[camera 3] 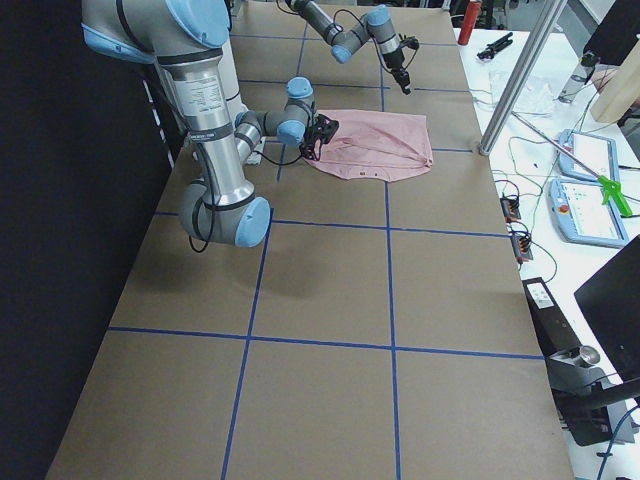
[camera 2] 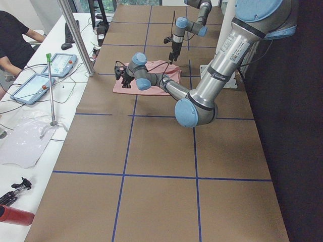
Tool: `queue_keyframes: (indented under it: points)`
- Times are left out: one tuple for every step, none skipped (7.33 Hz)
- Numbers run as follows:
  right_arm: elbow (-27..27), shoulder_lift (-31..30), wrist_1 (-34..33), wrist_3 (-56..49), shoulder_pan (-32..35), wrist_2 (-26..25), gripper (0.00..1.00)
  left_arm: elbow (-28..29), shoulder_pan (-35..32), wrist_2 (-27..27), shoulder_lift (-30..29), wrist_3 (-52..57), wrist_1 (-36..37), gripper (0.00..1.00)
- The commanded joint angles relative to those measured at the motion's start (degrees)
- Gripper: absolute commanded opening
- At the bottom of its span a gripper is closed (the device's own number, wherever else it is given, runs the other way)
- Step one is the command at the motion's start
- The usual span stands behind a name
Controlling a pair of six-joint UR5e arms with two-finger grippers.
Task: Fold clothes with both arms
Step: 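Lower both grippers to the shirt's corners nearest the robot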
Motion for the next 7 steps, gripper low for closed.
queue_keyframes:
  points:
    - [-1.86, 0.28, 0.2, 2.28, -1.78, -0.7, 0.84, -0.03, 0.09, -0.02, -0.09, -0.44, 0.08, 0.36]
    - [-2.3, 0.54, 0.11, 2.65, -1.88, -0.79, 0.81, -0.02, 0.09, -0.02, -0.09, -0.53, -0.01, 0.36]
    - [-2.65, 0.54, 0.11, 2.65, -1.88, -0.79, 0.73, -0.02, 0.09, -0.02, -0.09, -0.44, -0.01, 0.36]
    - [-2.92, 0.54, 0.11, 2.74, -1.88, -0.79, 0.59, -0.02, 0.09, -0.02, -0.09, -0.44, -0.01, 0.36]
    - [-2.92, 0.46, 0.11, 2.74, -1.88, -0.79, 0.44, -0.02, 0.09, -0.02, -0.09, -0.53, -0.01, 0.36]
    - [-2.92, 0.45, 0.11, 2.74, -1.79, -0.79, 0.14, -0.02, 0.09, -0.02, 0.0, -0.44, -0.01, 0.36]
    - [-2.83, 0.45, 0.11, 2.65, -1.79, -0.71, 0.0, -0.02, 0.09, -0.02, 0.0, -0.44, 0.08, 0.36]
